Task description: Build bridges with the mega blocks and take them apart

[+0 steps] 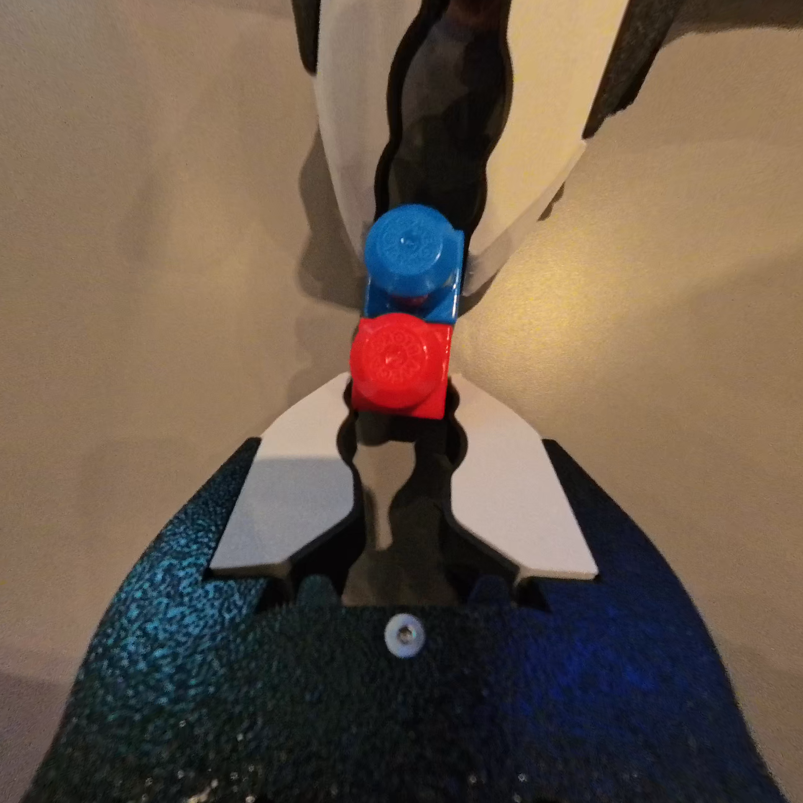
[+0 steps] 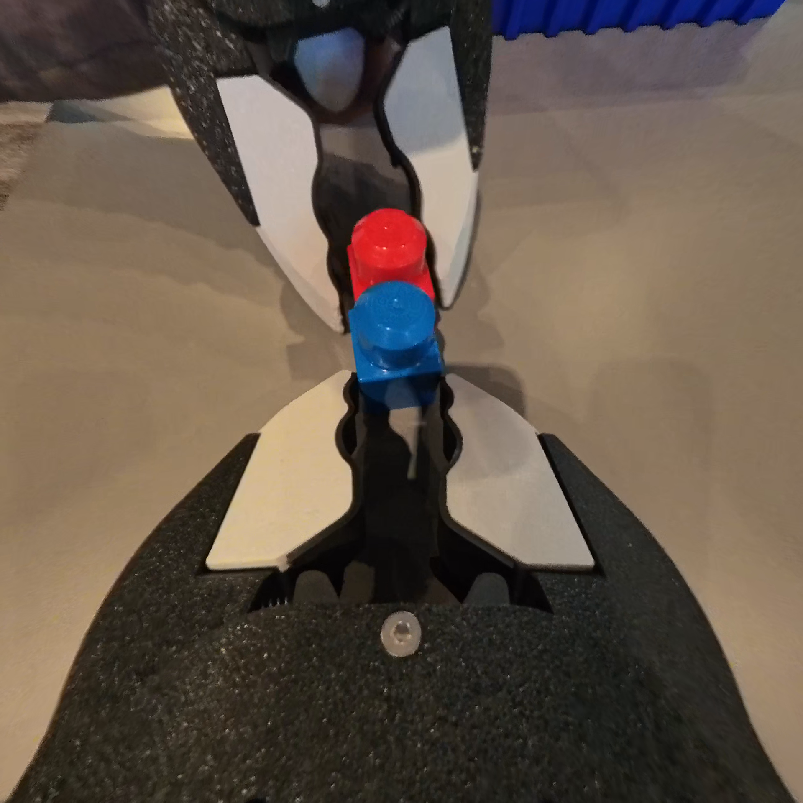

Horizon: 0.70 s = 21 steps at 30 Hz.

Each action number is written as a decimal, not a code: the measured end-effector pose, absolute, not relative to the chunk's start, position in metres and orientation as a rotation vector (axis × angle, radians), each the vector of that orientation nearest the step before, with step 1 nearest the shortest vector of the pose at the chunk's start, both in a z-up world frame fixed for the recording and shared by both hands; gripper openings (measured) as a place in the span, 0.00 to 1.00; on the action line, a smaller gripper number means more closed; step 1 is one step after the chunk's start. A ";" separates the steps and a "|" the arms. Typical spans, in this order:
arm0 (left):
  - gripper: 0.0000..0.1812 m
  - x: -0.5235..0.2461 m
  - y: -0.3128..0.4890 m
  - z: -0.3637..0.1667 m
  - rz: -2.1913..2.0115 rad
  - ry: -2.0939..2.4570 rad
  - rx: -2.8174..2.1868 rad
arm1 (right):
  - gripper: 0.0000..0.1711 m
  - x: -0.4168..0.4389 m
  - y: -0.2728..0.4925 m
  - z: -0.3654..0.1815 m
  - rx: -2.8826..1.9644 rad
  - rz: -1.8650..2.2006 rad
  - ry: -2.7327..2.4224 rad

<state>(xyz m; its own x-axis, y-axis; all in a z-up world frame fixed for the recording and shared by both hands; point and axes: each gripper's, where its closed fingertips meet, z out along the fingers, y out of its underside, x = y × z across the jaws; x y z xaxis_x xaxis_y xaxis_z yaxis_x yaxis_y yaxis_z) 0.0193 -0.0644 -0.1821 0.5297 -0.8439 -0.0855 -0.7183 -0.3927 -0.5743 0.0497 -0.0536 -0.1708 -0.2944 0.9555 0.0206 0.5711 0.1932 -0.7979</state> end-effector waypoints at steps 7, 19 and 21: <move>0.44 0.016 -0.071 -0.180 -0.331 1.143 -2.241 | 0.39 0.052 -0.046 -0.138 -1.375 1.059 -1.779; 0.38 -0.036 -0.163 -0.062 -0.008 0.721 -1.888 | 0.41 0.063 0.000 -0.047 -0.883 0.655 -1.061; 0.35 -0.064 -0.172 -0.040 0.105 0.574 -1.828 | 0.41 0.065 0.009 -0.045 -0.882 0.647 -1.017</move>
<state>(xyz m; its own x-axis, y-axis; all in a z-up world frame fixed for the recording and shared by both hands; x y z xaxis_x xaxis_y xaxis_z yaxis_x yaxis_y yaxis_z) -0.0635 -0.1721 -0.0404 0.8758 -0.3311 -0.3512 -0.4338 -0.2211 -0.8735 0.0647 0.0086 -0.0452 0.3991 0.8029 0.4427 -0.0609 0.5050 -0.8610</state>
